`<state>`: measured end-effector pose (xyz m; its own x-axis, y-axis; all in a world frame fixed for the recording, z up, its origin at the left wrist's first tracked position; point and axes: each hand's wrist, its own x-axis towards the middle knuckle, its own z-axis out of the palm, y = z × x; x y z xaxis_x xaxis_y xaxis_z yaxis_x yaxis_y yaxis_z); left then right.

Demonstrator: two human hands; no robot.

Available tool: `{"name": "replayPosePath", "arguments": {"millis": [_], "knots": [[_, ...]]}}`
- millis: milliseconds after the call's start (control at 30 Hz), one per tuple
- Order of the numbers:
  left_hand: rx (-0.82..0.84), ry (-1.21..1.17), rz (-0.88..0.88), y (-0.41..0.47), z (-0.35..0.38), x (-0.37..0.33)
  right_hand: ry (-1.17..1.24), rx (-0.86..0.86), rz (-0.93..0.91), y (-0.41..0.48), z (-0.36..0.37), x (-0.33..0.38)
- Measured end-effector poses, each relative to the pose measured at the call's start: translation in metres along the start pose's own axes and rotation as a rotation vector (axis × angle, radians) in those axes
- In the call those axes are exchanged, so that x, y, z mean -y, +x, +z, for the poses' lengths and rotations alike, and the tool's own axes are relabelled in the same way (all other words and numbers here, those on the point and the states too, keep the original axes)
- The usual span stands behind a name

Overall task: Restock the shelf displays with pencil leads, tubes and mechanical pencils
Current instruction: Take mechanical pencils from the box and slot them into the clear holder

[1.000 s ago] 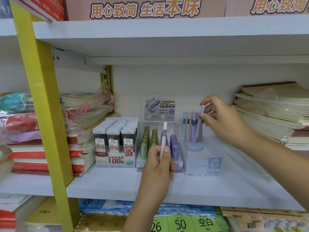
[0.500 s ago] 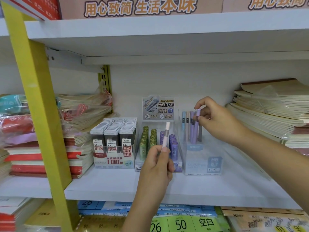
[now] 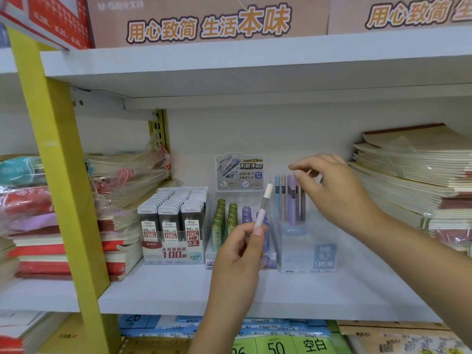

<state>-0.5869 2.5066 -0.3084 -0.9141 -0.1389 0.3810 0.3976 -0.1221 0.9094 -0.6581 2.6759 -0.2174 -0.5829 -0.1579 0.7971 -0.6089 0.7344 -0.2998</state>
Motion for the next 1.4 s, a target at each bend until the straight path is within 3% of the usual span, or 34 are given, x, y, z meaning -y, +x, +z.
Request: {"name": "replayPosePath", "arguments": {"millis": [100, 167, 233, 300, 367, 433, 567, 800, 1067, 1200, 1400], "knots": [[-0.004, 0.107, 0.103, 0.000, 0.008, -0.004, 0.626, 0.255, 0.172, -0.016, -0.010, 0.026], [-0.015, 0.202, 0.167, 0.000, 0.012, -0.005, 0.738, 0.358, 0.207, -0.024, -0.010, 0.034], [-0.052, 0.328, 0.236, 0.001, 0.015, -0.003, 0.769, 0.313, 0.221, -0.025, -0.013, 0.039], [-0.111, 0.561, 0.325, 0.000, 0.018, 0.000, 0.802, 0.138, 0.210, -0.020, -0.020, 0.037], [-0.126, 0.831, 0.463, 0.000, 0.017, 0.007, 0.695, -0.092, 0.128, -0.012, -0.032, 0.029], [-0.055, 0.991, 0.508, 0.001, 0.017, 0.012, 0.470, -0.178, 0.027, -0.004, -0.036, 0.021], [0.047, 1.066, 0.493, 0.005, 0.015, 0.024, 0.124, -0.048, -0.050, 0.003, -0.018, 0.005], [-0.003, 1.041, 0.544, 0.006, 0.015, 0.032, 0.010, 0.148, -0.084, 0.004, 0.012, -0.013], [-0.028, 1.031, 0.555, 0.006, 0.016, 0.032, 0.095, 0.207, -0.009, 0.018, 0.015, -0.013], [-0.046, 1.025, 0.561, 0.006, 0.015, 0.033, -0.115, 0.139, -0.092, 0.025, 0.019, -0.013], [-0.051, 1.002, 0.579, 0.006, 0.015, 0.037, -0.236, 0.170, 0.028, 0.032, 0.025, -0.021]]}}
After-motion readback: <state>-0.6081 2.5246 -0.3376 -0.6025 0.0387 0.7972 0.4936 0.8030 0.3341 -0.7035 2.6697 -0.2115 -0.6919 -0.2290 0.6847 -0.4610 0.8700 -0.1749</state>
